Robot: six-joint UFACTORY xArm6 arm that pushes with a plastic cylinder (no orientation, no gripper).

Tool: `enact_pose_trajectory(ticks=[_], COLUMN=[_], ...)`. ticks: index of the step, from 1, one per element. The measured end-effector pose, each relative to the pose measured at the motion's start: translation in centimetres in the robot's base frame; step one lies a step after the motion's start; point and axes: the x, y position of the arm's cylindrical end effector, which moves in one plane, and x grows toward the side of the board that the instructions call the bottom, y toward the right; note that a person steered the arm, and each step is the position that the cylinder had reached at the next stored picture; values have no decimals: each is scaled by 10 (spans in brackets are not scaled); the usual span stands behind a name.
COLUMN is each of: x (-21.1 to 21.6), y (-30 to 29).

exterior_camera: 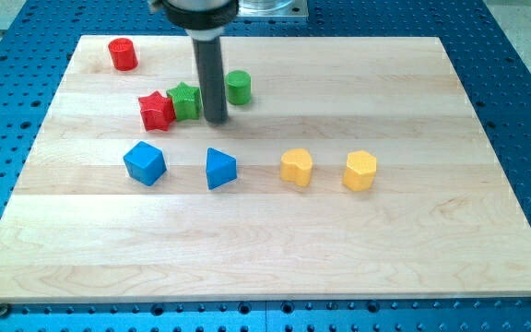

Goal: Place the green star right side of the red circle

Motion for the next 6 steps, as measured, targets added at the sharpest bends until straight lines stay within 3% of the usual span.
enact_pose_trajectory(ticks=[1,2,4,6], x=[7,-44,-69,-101], y=[-58,-60,-24,-33])
